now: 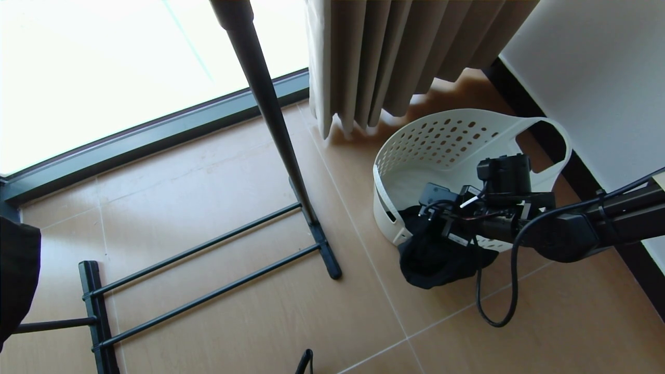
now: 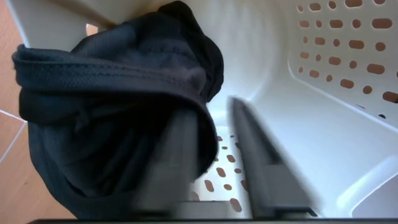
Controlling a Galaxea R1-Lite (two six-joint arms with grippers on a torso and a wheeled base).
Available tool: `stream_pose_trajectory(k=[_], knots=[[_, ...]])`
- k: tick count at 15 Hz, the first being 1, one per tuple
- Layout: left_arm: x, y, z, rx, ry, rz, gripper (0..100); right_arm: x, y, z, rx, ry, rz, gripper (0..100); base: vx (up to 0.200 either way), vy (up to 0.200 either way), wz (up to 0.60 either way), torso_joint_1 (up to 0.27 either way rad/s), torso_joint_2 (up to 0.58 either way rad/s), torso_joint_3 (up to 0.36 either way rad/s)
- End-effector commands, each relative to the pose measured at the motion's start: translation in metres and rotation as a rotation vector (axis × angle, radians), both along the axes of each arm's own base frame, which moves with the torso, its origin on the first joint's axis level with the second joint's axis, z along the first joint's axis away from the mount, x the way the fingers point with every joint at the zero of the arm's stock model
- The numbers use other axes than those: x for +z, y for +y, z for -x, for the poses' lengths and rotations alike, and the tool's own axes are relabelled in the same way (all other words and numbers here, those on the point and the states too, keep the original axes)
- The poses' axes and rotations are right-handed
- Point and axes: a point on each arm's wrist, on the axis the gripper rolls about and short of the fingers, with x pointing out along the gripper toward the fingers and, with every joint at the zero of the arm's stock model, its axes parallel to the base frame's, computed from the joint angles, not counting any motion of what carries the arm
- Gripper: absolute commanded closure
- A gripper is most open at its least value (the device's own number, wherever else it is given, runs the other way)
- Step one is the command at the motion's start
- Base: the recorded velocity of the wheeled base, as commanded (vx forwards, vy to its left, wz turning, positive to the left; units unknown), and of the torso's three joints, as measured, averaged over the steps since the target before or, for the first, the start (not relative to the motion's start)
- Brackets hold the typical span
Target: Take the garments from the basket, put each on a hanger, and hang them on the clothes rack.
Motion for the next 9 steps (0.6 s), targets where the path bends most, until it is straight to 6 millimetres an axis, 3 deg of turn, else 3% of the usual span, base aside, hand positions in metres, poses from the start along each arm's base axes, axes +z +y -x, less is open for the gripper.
stream_pose_trajectory(k=[1,3,6,9], knots=[[0.0,0.0,0.0,0.0,0.0,0.0,0,0.004,-0.003,0.0,-0.01,-0.01,-0.007,100,0.0,0.0,0.0,0.0,0.0,0.0],[0.0,0.0,0.0,-0.001,-0.001,-0.006,0,0.015,-0.007,0.008,-0.023,-0.029,-0.033,100,0.0,0.0,0.0,0.0,0.0,0.0],[0.0,0.0,0.0,-0.004,-0.001,-0.006,0,0.046,0.006,0.049,-0.006,-0.071,-0.16,100,0.0,0.0,0.0,0.0,0.0,0.0],[0.0,0.0,0.0,-0.007,0.0,-0.001,0,0.076,-0.005,0.089,-0.028,-0.136,-0.27,100,0.0,0.0,0.0,0.0,0.0,0.0]])
